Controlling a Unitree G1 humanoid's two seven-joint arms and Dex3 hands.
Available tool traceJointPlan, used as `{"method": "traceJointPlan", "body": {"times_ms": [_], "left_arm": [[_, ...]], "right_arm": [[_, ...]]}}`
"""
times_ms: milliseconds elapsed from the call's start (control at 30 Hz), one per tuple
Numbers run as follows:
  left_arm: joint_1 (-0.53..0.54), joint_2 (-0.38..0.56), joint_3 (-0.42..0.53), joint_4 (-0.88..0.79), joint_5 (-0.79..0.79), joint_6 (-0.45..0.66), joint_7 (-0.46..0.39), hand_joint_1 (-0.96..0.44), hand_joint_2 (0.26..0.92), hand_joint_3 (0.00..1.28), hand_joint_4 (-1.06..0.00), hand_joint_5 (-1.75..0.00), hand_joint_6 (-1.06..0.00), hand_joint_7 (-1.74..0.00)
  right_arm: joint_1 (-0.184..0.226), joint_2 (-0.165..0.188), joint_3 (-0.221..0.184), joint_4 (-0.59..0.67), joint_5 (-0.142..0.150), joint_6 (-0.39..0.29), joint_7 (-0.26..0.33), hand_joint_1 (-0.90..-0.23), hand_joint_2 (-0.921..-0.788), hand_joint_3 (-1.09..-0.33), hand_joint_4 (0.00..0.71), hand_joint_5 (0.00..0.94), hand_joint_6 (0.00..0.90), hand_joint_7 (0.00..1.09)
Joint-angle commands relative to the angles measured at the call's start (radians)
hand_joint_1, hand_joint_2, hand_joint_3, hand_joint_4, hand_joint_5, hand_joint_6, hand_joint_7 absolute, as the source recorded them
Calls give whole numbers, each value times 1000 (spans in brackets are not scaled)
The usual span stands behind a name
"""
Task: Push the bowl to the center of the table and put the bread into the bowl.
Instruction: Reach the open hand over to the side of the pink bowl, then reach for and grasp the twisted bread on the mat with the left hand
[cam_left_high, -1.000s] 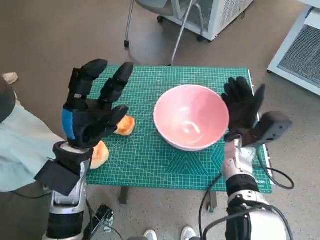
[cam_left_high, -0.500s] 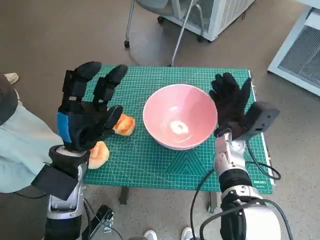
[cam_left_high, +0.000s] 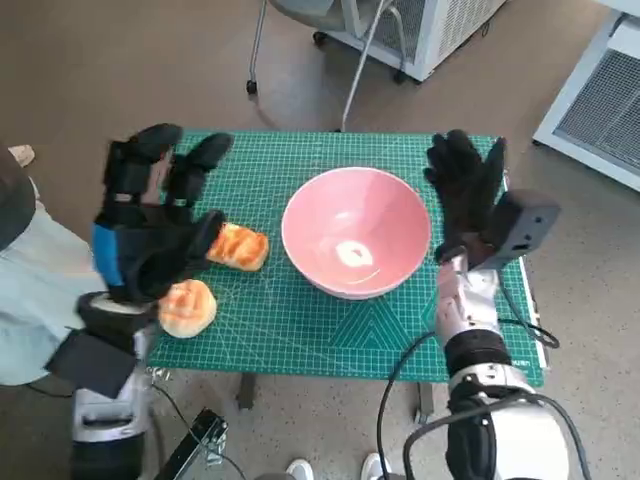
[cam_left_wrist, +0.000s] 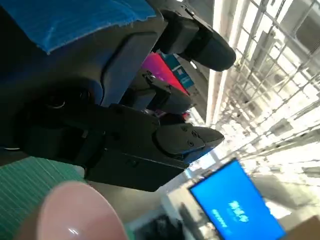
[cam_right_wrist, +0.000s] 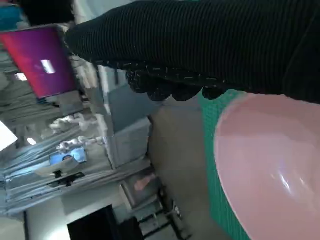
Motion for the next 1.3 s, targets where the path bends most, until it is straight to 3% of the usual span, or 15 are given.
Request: {"method": "traceJointPlan", "body": {"times_ms": [33,167,267,400,500,767,933,1100,1300], "left_arm": [[7,118,45,4,-11,59,-74,-57,803,355,-206,-559,-138,-886],[-4,237,53,-13,0,144,-169,-22,872,188,-248,-316,-169,-718],[-16,303,48,-32,-2,198,-228,24,889,116,-250,-166,-186,-605],[-46,393,26,-52,6,263,-314,86,881,68,-223,-51,-198,-479],[-74,451,-6,-57,36,306,-365,118,866,53,-193,-17,-201,-392],[-165,550,-139,-74,167,404,-462,153,825,31,-89,-1,-149,-234],[-240,574,-264,-53,301,429,-519,151,804,21,-17,1,-131,-149],[-292,568,-343,-3,385,417,-549,139,798,18,-2,1,-136,-127],[-366,535,-458,115,502,359,-557,109,797,18,-83,-14,-264,-80]], "right_arm": [[38,-19,48,-39,-54,-101,7,-510,-921,-746,381,20,172,687],[75,-44,108,-99,-113,-228,30,-528,-921,-745,389,22,154,690],[100,-63,142,-146,-140,-301,54,-541,-921,-745,392,21,138,709],[143,-77,173,-238,-136,-393,117,-545,-921,-745,392,18,119,735],[171,-76,190,-304,-113,-431,160,-542,-921,-746,392,17,112,744],[242,-57,228,-461,-52,-433,231,-545,-921,-748,395,17,90,791],[272,-54,253,-517,-51,-412,248,-545,-921,-745,400,18,104,815],[276,-54,262,-517,-46,-396,262,-550,-921,-743,402,19,108,833],[294,-51,267,-540,-41,-363,266,-570,-921,-738,405,20,104,846]]}}
